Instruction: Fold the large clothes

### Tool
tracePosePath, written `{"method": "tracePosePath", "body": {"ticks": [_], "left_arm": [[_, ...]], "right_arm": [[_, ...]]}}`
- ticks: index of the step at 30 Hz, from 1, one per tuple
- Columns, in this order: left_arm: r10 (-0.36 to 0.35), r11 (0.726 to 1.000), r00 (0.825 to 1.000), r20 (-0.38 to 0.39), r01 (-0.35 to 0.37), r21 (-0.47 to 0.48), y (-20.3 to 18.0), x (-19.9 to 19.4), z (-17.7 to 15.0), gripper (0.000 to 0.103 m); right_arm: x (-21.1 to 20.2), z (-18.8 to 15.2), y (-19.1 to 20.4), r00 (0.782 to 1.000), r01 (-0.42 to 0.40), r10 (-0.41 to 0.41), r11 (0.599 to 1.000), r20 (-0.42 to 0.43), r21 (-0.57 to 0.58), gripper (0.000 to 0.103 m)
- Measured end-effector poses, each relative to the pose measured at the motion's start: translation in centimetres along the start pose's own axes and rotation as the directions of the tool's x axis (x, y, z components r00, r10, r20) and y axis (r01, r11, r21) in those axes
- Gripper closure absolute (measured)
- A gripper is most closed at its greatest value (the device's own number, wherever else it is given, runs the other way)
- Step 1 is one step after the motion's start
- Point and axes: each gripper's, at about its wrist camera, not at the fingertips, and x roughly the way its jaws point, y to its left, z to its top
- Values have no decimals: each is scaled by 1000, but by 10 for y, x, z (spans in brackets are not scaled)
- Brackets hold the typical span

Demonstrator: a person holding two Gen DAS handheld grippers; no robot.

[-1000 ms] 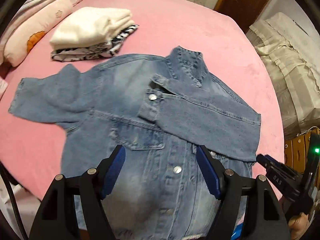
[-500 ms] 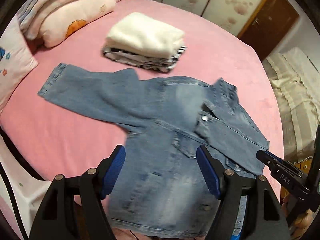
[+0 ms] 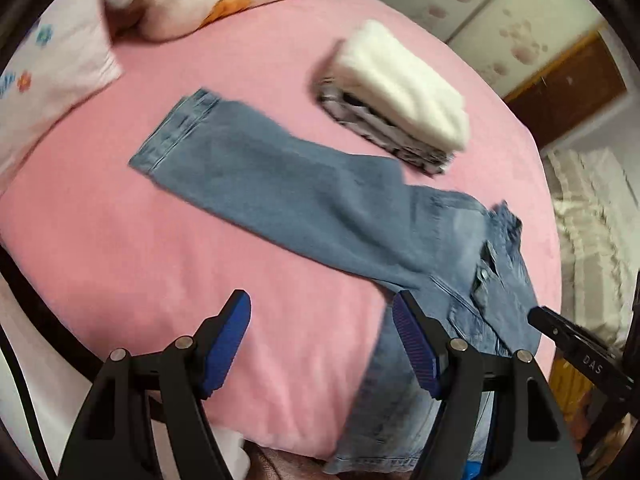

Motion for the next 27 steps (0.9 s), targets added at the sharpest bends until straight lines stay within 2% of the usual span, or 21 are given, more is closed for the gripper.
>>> {"method": "tracePosePath", "body": {"ticks": [3, 6, 10, 13, 16, 20, 27], "left_arm": [[-28, 995, 1000, 1, 28, -96, 44, 12, 16, 31], [-70, 975, 997, 15, 71, -209, 85, 25, 31, 31], [-116, 931, 992, 42, 124, -343, 128, 51, 50, 32], [-124, 898, 990, 73, 144, -415, 150, 71, 65, 32], [-127, 868, 987, 98, 158, -471, 169, 89, 80, 33], [-148, 829, 983, 110, 184, -528, 189, 115, 94, 45], [-170, 826, 983, 62, 177, -536, 197, 153, 108, 47]], "right_arm": [[11, 12, 24, 1000, -11, 11, 1000, -7, 1, 76], [25, 23, 45, 999, -23, 24, 1000, -29, 4, 76], [38, 34, 66, 999, -27, 26, 999, -36, -18, 76], [47, 40, 73, 999, -31, 31, 999, -43, -7, 76], [55, 44, 73, 997, -39, 40, 999, -60, 21, 76], [68, 46, 70, 995, -45, 49, 998, -86, 46, 76], [89, 47, 58, 993, -27, 38, 995, -115, 99, 76]]}}
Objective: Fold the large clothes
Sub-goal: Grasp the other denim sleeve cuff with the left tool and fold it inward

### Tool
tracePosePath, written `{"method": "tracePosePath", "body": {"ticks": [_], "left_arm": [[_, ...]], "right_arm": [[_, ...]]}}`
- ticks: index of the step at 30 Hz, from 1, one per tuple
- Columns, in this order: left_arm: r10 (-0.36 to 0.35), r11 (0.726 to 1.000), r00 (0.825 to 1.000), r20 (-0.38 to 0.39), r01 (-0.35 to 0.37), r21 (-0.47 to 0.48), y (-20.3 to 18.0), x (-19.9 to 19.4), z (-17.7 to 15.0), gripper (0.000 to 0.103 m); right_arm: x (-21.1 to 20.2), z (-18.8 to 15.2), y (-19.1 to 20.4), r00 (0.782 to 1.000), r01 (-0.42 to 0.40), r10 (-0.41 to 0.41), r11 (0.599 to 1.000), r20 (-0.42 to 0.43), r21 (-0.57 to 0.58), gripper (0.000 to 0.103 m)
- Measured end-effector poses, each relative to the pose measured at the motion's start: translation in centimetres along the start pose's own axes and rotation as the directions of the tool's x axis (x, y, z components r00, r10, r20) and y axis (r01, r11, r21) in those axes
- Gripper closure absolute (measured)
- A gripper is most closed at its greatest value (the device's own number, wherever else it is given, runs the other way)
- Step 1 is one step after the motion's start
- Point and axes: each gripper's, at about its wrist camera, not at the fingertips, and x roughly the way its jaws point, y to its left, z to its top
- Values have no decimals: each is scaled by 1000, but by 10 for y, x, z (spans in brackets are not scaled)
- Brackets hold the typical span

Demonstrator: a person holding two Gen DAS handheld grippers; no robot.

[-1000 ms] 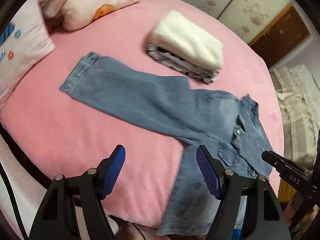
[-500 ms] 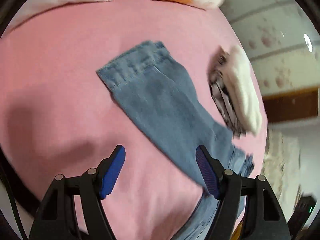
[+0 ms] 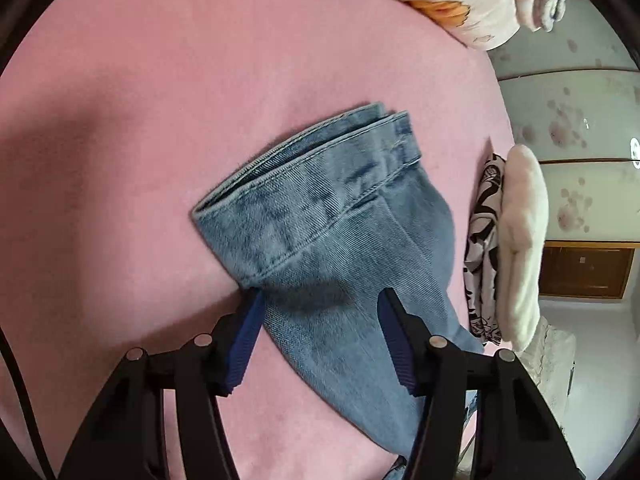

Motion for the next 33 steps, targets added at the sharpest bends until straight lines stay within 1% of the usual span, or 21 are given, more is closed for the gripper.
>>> {"method": "tracePosePath", "body": {"ticks": [2, 5, 6, 8, 10, 13, 18, 19, 20, 21, 23, 24, 26, 27, 29, 31, 32, 33], "left_arm": [[0, 1000, 1000, -12, 0, -7, 2, 5, 1, 47], [-17, 1000, 1000, -24, 17, -8, 2, 1, 2, 47], [-20, 1000, 1000, -21, 20, -5, 3, -5, 2, 47], [15, 1000, 1000, -2, -15, 8, 7, -13, 3, 47], [9, 1000, 1000, -4, -9, 2, 16, -19, 6, 47], [-15, 999, 1000, -8, 15, -29, 26, -17, 12, 47], [5, 1000, 999, 32, -5, -5, 22, -8, 21, 48], [14, 1000, 999, 41, -14, 1, 18, -7, 22, 51], [40, 999, 998, 52, -41, 17, 14, -7, 22, 65], [58, 998, 997, 54, -59, 32, 13, -8, 23, 74], [80, 996, 995, 53, -82, 45, 10, -10, 23, 86], [74, 996, 996, 55, -77, 52, 9, -15, 23, 90], [63, 995, 996, 70, -68, 78, 0, -26, 21, 91], [42, 993, 996, 79, -50, 105, -8, -34, 19, 92], [-20, 986, 996, 89, 5, 166, -32, -51, 12, 92], [-87, 967, 992, 95, 62, 245, -62, -68, 2, 92], [-124, 953, 988, 89, 94, 287, -79, -75, -4, 92], [-166, 932, 983, 76, 131, 338, -101, -82, -13, 92]], "right_arm": [[4, 2, -3, 1000, 2, -1, 1000, -3, 19, 76], [8, 4, -7, 1000, 0, 0, 999, -5, 49, 76], [8, 4, -9, 1000, -5, 5, 998, -5, 65, 76], [9, 3, -11, 1000, -15, 16, 996, -4, 87, 76], [11, 2, -11, 1000, -20, 21, 994, -8, 103, 76], [16, 1, -9, 1000, -25, 27, 994, -15, 109, 76], [20, -6, -2, 1000, -21, 23, 995, -19, 97, 76], [20, -7, -2, 999, -19, 22, 995, -23, 98, 76], [20, -8, -2, 999, -18, 21, 995, -25, 99, 76], [20, -10, -4, 1000, -11, 14, 995, -26, 100, 76], [19, -12, -9, 1000, -2, 5, 994, -27, 109, 76], [19, -13, -14, 1000, 3, 0, 993, -27, 121, 76], [19, -15, -22, 1000, 5, -1, 989, -28, 145, 76], [19, -17, -28, 1000, 6, -1, 986, -30, 165, 76], [19, -20, -38, 999, 2, 5, 980, -32, 201, 76], [18, -23, -49, 1000, 0, 7, 972, -30, 234, 76], [17, -24, -52, 1000, 0, 7, 970, -28, 243, 76], [16, -26, -57, 1000, 1, 6, 967, -26, 254, 76]]}}
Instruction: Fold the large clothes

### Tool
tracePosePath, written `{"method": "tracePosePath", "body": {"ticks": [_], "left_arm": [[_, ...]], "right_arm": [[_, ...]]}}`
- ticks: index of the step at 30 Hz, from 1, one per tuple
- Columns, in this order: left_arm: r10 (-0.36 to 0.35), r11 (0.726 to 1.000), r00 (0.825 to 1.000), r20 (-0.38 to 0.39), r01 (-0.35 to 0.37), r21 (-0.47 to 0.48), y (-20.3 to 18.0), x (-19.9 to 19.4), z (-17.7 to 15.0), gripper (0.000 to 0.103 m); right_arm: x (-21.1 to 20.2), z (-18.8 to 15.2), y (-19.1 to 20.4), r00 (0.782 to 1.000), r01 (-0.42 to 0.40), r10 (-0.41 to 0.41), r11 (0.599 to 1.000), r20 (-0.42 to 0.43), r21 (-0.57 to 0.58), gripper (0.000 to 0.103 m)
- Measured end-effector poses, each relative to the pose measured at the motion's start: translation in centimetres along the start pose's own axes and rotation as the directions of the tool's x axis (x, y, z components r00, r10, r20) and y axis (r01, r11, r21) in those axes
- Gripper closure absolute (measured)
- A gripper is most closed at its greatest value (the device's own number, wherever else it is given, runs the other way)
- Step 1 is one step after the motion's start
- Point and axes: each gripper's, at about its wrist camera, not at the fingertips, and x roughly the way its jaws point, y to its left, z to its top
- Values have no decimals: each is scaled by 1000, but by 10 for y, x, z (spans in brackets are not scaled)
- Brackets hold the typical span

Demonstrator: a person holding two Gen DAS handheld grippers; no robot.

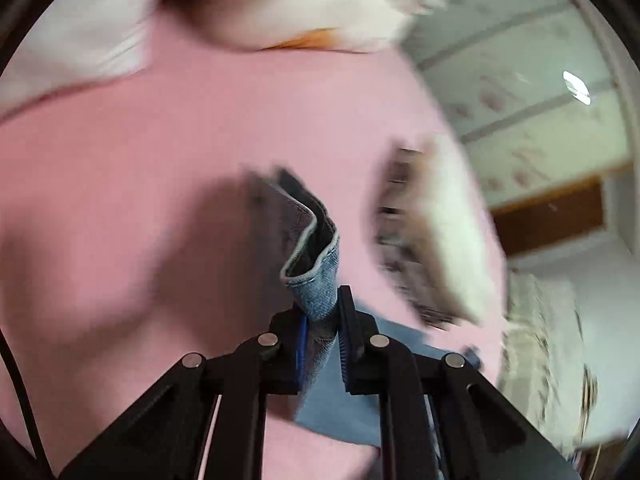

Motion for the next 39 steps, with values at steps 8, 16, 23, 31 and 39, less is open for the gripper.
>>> {"method": "tracePosePath", "body": {"ticks": [8, 16, 23, 31, 39], "left_arm": [[-212, 888, 963, -169, 262, 378, -176, 20, -62, 93], [-150, 818, 903, -403, 342, 463, -262, 108, -181, 93], [65, 854, 872, -486, 204, 479, -257, 199, -282, 92], [160, 913, 811, -563, 96, 397, -212, 226, -318, 62], [138, 922, 863, -487, 69, 382, -212, 173, -295, 39]], "right_arm": [[-14, -5, -54, 1000, -3, 0, 995, 31, 100, 76], [-28, -15, -138, 997, -17, -1, 976, 80, 216, 76], [-10, -26, -222, 998, -17, 0, 970, 68, 241, 76], [18, -12, -266, 991, -135, 133, 976, 23, 173, 76], [27, 32, -243, 950, -312, 310, 945, 31, 97, 57]]}}
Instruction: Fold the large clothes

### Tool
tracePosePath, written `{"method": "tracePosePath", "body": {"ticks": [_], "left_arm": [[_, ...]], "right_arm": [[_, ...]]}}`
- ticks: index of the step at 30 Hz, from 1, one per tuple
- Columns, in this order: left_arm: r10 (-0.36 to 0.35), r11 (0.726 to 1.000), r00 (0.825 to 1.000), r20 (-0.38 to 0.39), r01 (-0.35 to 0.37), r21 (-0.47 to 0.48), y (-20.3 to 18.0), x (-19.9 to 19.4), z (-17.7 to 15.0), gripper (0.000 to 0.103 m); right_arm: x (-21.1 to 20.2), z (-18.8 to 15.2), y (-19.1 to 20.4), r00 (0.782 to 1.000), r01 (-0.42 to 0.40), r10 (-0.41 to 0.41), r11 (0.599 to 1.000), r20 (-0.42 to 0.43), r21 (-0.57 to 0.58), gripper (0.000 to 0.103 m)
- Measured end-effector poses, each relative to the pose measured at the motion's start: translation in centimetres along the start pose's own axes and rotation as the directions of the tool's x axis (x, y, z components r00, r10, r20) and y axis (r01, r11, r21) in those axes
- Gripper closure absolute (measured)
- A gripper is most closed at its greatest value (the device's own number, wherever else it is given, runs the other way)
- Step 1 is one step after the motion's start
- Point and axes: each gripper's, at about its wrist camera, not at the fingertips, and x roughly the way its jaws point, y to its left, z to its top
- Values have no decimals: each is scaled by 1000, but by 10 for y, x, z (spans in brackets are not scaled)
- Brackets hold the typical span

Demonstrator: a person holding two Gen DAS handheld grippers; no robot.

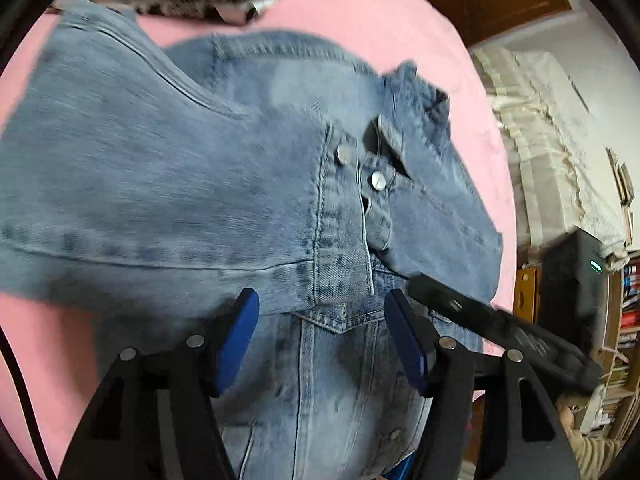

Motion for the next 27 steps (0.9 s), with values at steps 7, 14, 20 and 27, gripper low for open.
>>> {"method": "tracePosePath", "body": {"ticks": [7, 14, 20, 27], "left_arm": [[128, 989, 982, 137, -116, -96, 33, -60, 0, 39], [211, 966, 955, 207, -172, -193, 68, -92, 16, 39], [229, 960, 945, 232, -179, -216, 70, -95, 29, 39], [182, 976, 951, 251, -144, -164, 47, -94, 41, 39]], "right_arm": [[52, 23, 14, 987, -98, 101, 995, -123, 26, 56], [62, 30, 33, 984, -109, 105, 994, -143, -21, 64], [22, 31, 86, 993, -108, 93, 963, -72, -246, 98], [-98, 42, 113, 959, -28, 140, 911, 245, -413, 98]]}}
